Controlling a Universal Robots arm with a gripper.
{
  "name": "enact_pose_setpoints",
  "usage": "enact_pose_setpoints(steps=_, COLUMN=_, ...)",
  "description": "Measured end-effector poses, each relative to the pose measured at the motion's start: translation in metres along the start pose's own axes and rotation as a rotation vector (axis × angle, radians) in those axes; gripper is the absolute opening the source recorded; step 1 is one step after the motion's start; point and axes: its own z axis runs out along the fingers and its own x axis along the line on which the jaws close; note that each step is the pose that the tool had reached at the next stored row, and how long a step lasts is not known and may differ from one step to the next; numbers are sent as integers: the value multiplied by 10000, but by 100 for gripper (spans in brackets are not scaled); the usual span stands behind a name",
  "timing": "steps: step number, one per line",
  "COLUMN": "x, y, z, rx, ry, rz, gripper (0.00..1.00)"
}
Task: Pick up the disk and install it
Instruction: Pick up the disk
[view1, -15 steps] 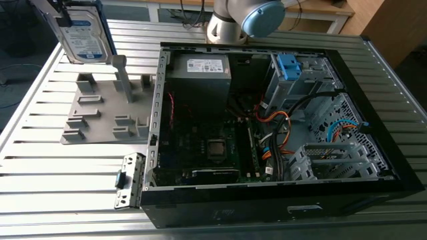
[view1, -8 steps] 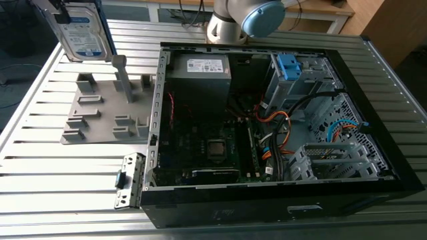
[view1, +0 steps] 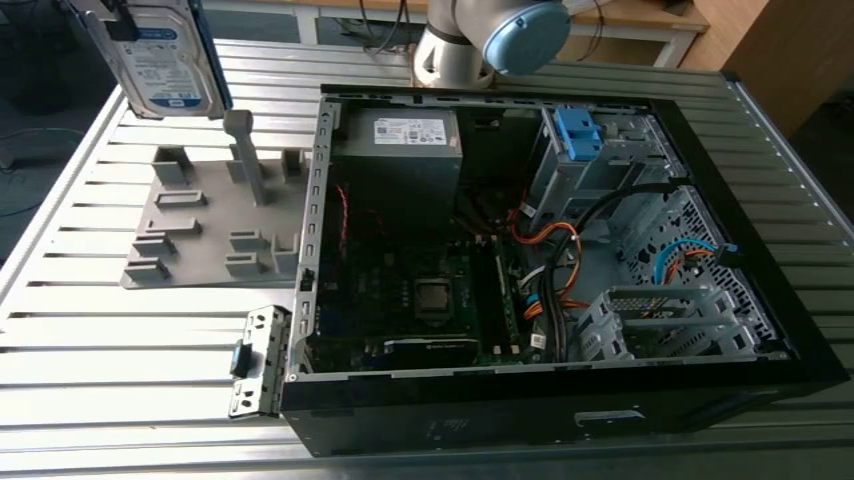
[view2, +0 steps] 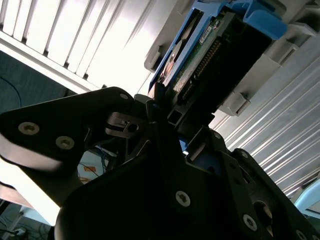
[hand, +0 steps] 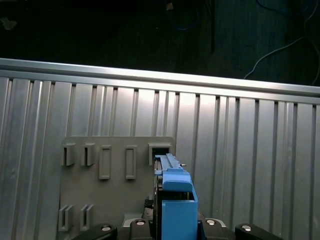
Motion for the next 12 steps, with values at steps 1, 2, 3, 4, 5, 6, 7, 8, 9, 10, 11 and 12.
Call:
enact_pose_setpoints(steps=1, x=0, y=1, z=-8, rx=0, ry=0, rz=0, gripper=36)
enact_pose_setpoints(steps=2, x=-1, y=1, z=-17, rx=1, ry=0, rz=0, gripper=36)
enact_pose_setpoints(steps=3, x=-1, y=1, z=-26, rx=0, ry=0, rz=0, gripper=36)
enact_pose_setpoints(steps=4, x=-2, y=1, z=-34, rx=1, ry=0, rz=0, gripper=36)
enact_pose_setpoints(steps=5, x=-2, y=2, z=-43, rx=1, ry=0, rz=0, gripper=36)
enact_pose_setpoints(steps=6, x=-3, y=2, z=-51, rx=2, ry=0, rz=0, gripper=36)
enact_pose_setpoints(steps=7, x=-3, y=2, z=-61, rx=0, ry=0, rz=0, gripper=36)
enact_pose_setpoints(steps=8, x=-4, y=3, z=-70, rx=1, ry=0, rz=0, gripper=36)
enact_pose_setpoints(steps=9, x=-4, y=3, z=-79, rx=1, ry=0, rz=0, gripper=36)
enact_pose_setpoints(steps=10, x=-5, y=4, z=-88, rx=0, ry=0, rz=0, gripper=36)
enact_pose_setpoints(steps=11, x=-5, y=4, z=-98, rx=-1, ry=0, rz=0, gripper=36)
enact_pose_setpoints(steps=12, x=-6, y=5, z=-106, rx=1, ry=0, rz=0, gripper=36)
